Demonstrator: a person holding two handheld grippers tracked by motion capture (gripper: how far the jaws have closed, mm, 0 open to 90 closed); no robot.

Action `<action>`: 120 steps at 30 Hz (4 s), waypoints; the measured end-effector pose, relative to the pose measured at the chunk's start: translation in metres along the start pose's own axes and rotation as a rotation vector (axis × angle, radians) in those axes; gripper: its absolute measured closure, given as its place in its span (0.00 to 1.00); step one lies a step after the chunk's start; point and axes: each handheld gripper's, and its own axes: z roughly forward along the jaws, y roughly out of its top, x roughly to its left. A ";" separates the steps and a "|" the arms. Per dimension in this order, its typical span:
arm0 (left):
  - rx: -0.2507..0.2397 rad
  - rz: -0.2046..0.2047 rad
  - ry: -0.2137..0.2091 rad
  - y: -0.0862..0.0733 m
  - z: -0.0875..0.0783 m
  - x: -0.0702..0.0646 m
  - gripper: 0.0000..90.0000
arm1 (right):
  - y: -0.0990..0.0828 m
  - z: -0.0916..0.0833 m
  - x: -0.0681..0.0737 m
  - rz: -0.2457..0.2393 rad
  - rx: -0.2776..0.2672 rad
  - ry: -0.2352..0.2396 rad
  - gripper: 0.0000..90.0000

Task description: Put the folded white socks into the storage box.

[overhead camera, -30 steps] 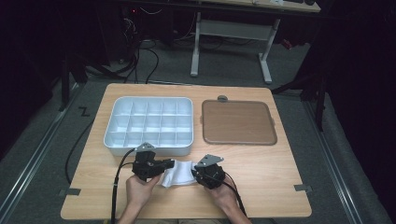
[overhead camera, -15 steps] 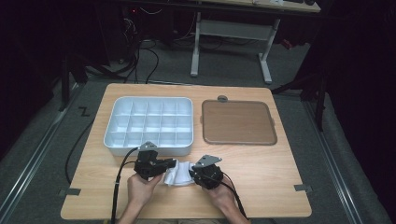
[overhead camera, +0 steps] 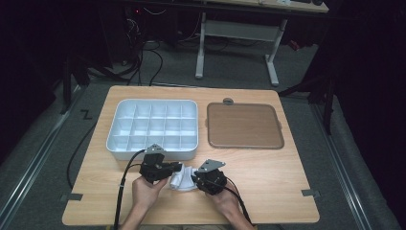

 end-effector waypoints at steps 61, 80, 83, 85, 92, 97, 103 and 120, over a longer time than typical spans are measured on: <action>-0.009 0.090 0.051 -0.013 0.032 0.012 0.94 | -0.002 0.007 0.011 -0.013 -0.005 0.048 0.84; -0.010 0.138 0.038 -0.017 0.030 0.005 0.79 | -0.006 0.001 0.010 0.014 -0.002 0.044 0.76; -0.018 0.133 0.032 -0.015 0.027 0.004 0.72 | -0.008 -0.006 0.007 0.029 -0.019 0.041 0.76; -0.020 0.139 0.031 -0.015 0.025 0.004 0.69 | -0.009 -0.010 0.005 0.042 -0.028 0.043 0.76; -0.047 0.118 0.003 -0.011 0.018 -0.001 0.60 | -0.011 -0.023 0.001 0.059 -0.046 0.044 0.82; -0.068 0.121 -0.001 -0.006 0.007 -0.002 0.59 | -0.009 -0.034 -0.001 0.069 -0.076 0.051 0.85; -0.082 0.148 0.029 -0.002 -0.006 0.004 0.59 | 0.002 -0.047 0.001 0.063 -0.113 0.061 0.87; -0.055 0.178 0.092 -0.019 0.000 0.022 0.59 | 0.044 -0.030 0.022 -0.025 -0.108 0.080 0.86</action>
